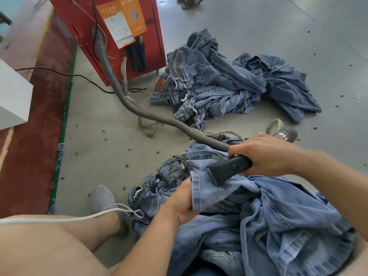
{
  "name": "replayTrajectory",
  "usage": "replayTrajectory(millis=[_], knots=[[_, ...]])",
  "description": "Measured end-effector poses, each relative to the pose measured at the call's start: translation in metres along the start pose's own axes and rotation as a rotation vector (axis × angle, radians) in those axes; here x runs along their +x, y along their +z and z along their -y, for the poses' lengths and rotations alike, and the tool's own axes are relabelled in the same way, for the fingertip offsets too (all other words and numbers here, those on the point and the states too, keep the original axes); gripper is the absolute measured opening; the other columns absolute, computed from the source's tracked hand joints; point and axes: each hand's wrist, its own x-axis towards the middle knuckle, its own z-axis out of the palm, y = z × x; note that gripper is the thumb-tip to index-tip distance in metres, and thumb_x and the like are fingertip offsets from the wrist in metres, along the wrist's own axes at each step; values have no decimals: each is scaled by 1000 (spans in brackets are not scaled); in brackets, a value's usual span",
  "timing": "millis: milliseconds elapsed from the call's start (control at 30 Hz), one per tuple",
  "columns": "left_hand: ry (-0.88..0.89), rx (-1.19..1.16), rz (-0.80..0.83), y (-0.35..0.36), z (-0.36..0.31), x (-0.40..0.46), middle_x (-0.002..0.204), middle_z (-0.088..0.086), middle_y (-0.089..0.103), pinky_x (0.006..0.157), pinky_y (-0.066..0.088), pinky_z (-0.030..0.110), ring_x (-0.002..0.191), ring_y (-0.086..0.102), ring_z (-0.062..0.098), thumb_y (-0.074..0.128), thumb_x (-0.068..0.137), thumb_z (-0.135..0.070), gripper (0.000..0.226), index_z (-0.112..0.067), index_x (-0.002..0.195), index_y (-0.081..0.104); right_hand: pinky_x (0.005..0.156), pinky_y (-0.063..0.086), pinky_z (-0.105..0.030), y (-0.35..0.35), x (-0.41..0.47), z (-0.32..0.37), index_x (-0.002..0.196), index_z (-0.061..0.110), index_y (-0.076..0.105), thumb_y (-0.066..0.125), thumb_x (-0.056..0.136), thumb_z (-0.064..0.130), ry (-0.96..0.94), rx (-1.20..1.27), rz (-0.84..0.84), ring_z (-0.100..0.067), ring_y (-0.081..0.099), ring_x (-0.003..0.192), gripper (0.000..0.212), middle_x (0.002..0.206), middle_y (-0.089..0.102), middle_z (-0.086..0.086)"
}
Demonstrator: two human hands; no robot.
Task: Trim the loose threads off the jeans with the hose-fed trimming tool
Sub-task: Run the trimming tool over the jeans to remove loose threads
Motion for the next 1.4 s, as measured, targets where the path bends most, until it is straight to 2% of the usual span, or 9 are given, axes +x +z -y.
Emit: replayTrajectory(millis=[100, 200, 333, 500, 600, 733, 1067, 1267, 1400], knots=[[8, 683, -46, 10, 19, -1, 124, -6, 70, 90, 52, 15, 104, 67, -4, 58, 101, -1, 30, -16, 125, 68, 75, 47, -33, 1, 9, 5, 110, 43, 52, 74, 87, 50, 1, 113, -203, -8, 64, 85, 32, 92, 67, 21], [-179, 1190, 215, 11, 25, 2, 149, -32, 47, 104, 38, 9, 132, 43, -14, 56, 94, 1, 63, -31, 148, 53, 64, 42, -32, -7, 16, -6, 108, 42, 49, 75, 86, 53, 167, 285, -394, -13, 61, 78, 36, 86, 62, 18], [-375, 1429, 320, 0, 15, 9, 137, 3, 63, 113, 40, 40, 124, 55, 19, 49, 82, -18, 44, -18, 120, 72, 66, 42, -36, -1, 22, -15, 119, 31, 49, 76, 90, 44, 321, 365, -399, -19, 56, 78, 41, 90, 60, 6], [-19, 1461, -640, -47, 19, 46, 111, 7, 67, 94, 51, 42, 106, 61, 28, 52, 97, -22, 18, -12, 106, 64, 70, 43, -38, 11, 29, -12, 127, 26, 46, 68, 97, 31, 333, 389, -269, -16, 57, 82, 38, 100, 62, 2], [-54, 1048, -878, -68, 18, 79, 101, 5, 62, 93, 51, 43, 102, 61, 30, 61, 95, -31, 20, -12, 101, 59, 75, 40, -38, 15, 35, -12, 127, 28, 48, 68, 97, 30, 330, 355, -284, -23, 57, 90, 37, 103, 61, 2], [-194, 51, -856, -74, 5, 119, 113, 12, 67, 89, 62, 43, 103, 69, 30, 80, 85, -46, 53, -9, 117, 60, 66, 38, -32, 14, 44, -20, 120, 34, 46, 69, 97, 32, 328, 366, -309, -12, 56, 85, 32, 97, 58, 11], [49, -82, -797, -34, 2, 124, 106, 6, 74, 97, 57, 49, 100, 71, 26, 55, 107, -23, 12, -23, 114, 65, 66, 39, -34, 1, 41, -32, 114, 36, 44, 68, 98, 35, 326, 410, -290, -8, 55, 81, 29, 93, 58, 13], [485, 448, -888, 39, -58, 58, 93, 19, 72, 88, 58, 53, 86, 66, 26, 57, 104, -10, 17, -13, 88, 64, 63, 37, -33, -23, 20, -29, 113, 36, 39, 68, 98, 36, 328, 469, -518, -3, 53, 76, 33, 87, 57, 14], [1037, 962, -848, 94, -120, -10, 66, -3, 58, 56, 42, 16, 59, 48, 2, 61, 102, -14, 17, -20, 86, 62, 58, 37, -22, -46, 2, -32, 110, 42, 36, 68, 97, 38, 322, 515, -705, -5, 56, 71, 35, 83, 58, 13]])
